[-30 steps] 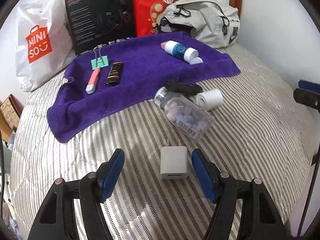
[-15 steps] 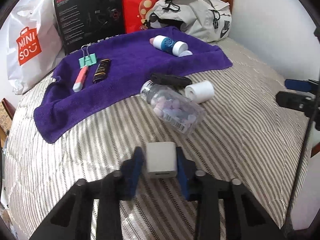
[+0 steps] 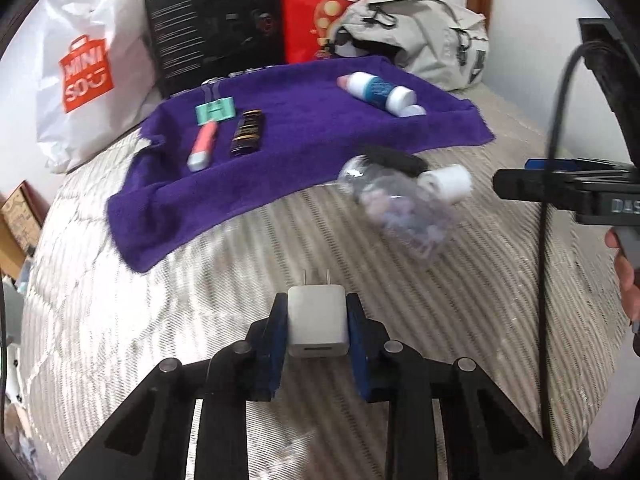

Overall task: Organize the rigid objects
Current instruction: 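Grasp the white charger with left tool while right tool grasps the white tape roll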

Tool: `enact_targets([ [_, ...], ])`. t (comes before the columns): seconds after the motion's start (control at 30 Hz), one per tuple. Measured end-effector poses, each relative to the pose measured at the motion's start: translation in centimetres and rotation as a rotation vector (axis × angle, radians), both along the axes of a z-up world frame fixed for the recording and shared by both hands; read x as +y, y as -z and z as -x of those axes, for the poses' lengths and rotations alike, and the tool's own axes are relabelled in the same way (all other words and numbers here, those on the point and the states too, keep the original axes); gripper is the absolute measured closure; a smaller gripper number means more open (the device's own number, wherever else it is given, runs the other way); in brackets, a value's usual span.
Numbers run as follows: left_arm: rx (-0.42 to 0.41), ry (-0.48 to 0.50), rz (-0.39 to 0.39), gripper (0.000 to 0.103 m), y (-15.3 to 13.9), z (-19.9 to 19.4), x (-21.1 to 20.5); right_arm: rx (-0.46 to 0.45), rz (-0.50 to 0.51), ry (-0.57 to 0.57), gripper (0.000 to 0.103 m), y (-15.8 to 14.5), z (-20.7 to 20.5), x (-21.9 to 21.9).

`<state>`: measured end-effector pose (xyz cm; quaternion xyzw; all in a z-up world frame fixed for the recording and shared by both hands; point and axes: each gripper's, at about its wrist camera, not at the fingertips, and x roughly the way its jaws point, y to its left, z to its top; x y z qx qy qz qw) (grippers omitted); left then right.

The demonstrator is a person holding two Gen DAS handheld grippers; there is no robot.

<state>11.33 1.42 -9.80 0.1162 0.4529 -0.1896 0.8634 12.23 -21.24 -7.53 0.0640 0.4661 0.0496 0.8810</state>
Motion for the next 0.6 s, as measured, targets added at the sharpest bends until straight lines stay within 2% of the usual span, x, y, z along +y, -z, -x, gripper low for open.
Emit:
enact_targets([
  [0.4,0.008,-0.05,0.01,0.077,-0.1,-0.7,3.3,0.004,0.011,-0.03,0.02,1.9,-3.2,3.5],
  [0.5,0.009,-0.052,0.016,0.077,-0.1,-0.8,3.4,0.002,0.035,-0.042,0.03,2.1,-3.6,4.1],
  [0.57,0.009,-0.051,0.015,0.076,0.0,-0.8,3.4,0.016,0.056,-0.054,0.042,2.6,-3.9,4.4],
  [0.6,0.008,-0.051,0.017,0.076,0.0,-0.8,3.5,0.017,0.064,-0.058,0.043,2.8,-3.9,4.4],
])
